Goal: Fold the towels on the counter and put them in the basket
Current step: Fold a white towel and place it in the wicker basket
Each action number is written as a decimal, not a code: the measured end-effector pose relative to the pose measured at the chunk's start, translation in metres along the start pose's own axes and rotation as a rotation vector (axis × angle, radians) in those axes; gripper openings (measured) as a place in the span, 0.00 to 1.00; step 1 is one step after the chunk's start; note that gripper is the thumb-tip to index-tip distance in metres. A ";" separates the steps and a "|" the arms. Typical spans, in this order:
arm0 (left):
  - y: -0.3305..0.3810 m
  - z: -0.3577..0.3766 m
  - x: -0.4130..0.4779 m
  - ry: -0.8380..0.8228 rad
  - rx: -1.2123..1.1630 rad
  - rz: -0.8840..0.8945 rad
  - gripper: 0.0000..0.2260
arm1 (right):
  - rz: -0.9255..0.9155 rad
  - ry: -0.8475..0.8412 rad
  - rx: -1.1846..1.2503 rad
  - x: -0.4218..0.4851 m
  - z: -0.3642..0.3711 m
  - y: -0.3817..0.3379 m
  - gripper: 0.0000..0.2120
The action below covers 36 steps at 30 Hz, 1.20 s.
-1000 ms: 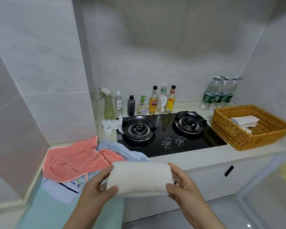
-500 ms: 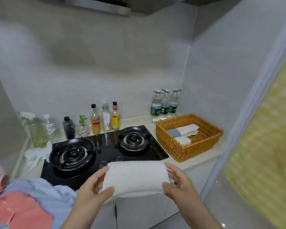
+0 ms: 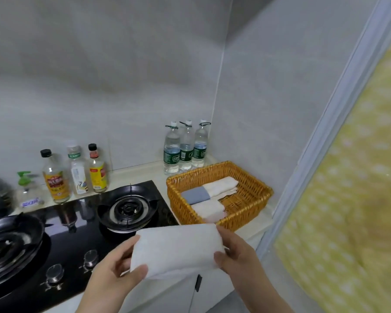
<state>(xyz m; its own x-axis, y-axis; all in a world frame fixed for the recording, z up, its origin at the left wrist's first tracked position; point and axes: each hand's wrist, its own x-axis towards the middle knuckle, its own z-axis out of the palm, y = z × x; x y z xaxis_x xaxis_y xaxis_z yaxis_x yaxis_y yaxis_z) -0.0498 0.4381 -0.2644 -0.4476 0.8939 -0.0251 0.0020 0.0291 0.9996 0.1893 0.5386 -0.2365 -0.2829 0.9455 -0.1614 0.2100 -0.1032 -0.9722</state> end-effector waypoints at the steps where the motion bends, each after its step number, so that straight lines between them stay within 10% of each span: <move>1: -0.004 0.012 0.016 0.005 -0.003 -0.003 0.28 | 0.012 0.004 -0.008 0.020 -0.008 0.002 0.25; 17: -0.026 0.182 0.203 -0.019 0.101 -0.232 0.16 | 0.170 0.047 -0.251 0.227 -0.134 0.003 0.26; 31: -0.057 0.267 0.245 0.247 0.418 -0.518 0.19 | 0.273 -0.602 -0.492 0.376 -0.163 0.029 0.35; 36: -0.054 0.274 0.256 0.397 0.398 -0.506 0.20 | 0.276 -0.602 -0.458 0.407 -0.153 0.047 0.33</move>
<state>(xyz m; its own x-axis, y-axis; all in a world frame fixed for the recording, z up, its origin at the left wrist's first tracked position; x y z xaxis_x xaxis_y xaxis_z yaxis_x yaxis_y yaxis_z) 0.0806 0.7874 -0.3291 -0.7684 0.5021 -0.3968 -0.0003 0.6197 0.7848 0.2268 0.9658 -0.3223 -0.5934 0.5618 -0.5764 0.6721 -0.0482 -0.7389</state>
